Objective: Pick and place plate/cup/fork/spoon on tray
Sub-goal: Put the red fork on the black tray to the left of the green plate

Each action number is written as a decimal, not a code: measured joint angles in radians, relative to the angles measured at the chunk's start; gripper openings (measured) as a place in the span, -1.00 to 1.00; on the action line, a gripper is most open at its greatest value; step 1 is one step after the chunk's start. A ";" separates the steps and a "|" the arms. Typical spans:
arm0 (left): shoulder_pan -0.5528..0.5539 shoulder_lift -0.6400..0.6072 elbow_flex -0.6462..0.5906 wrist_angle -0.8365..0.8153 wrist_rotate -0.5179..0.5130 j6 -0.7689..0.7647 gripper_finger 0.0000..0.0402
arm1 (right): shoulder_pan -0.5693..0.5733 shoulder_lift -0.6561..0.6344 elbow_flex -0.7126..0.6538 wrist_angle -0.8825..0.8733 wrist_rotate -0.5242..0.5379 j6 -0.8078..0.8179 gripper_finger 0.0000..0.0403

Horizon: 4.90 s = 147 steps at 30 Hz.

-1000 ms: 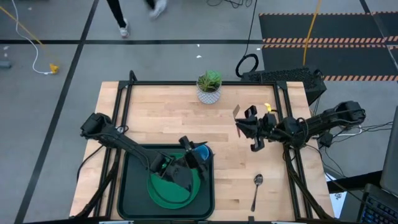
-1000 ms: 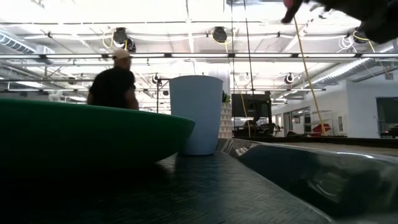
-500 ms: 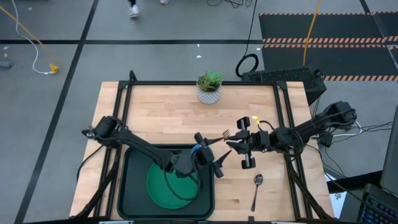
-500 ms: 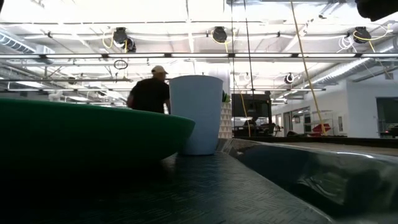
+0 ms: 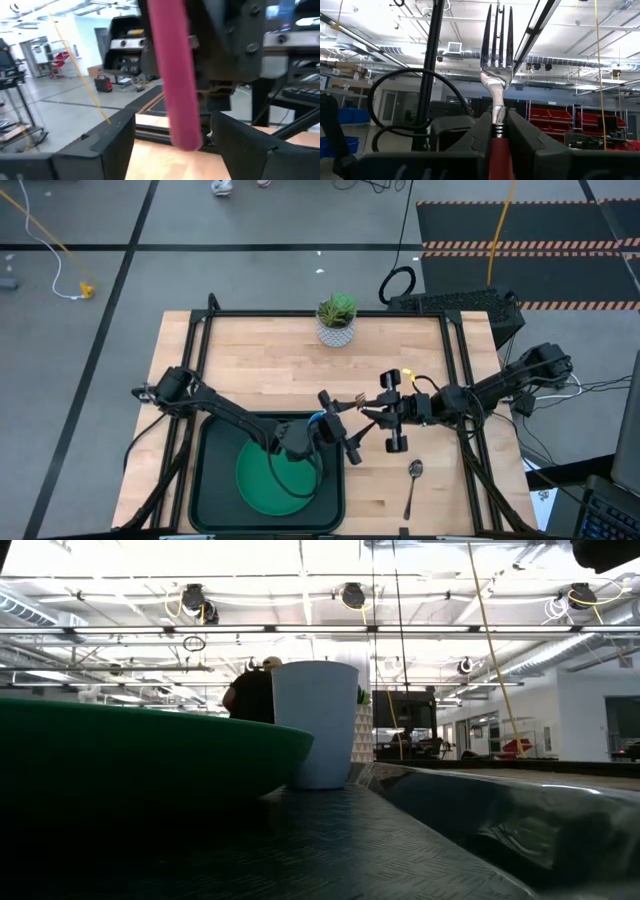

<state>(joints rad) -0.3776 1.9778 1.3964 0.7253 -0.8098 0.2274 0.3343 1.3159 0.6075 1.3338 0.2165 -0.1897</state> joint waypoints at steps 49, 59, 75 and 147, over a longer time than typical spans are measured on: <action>-0.099 -0.206 0.000 -0.545 -0.020 -0.178 -0.88 | 0.000 -0.082 -0.002 -0.195 -0.055 -0.006 -0.28; -0.179 -0.278 0.000 -0.956 0.030 -0.502 -0.88 | -0.002 -0.105 -0.001 -0.320 -0.056 0.046 -0.06; -0.233 -0.269 0.000 -1.011 0.080 -0.595 -0.88 | -0.006 0.034 0.109 -0.424 -0.196 0.145 0.06; -0.061 -0.130 0.001 -0.566 -0.413 -0.098 0.44 | 0.125 0.145 0.244 -0.194 0.690 -0.216 -0.93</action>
<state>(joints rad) -0.4387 1.8478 1.3972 0.1595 -1.2233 0.1296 0.4594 1.4612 0.8513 1.1401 0.9066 -0.4053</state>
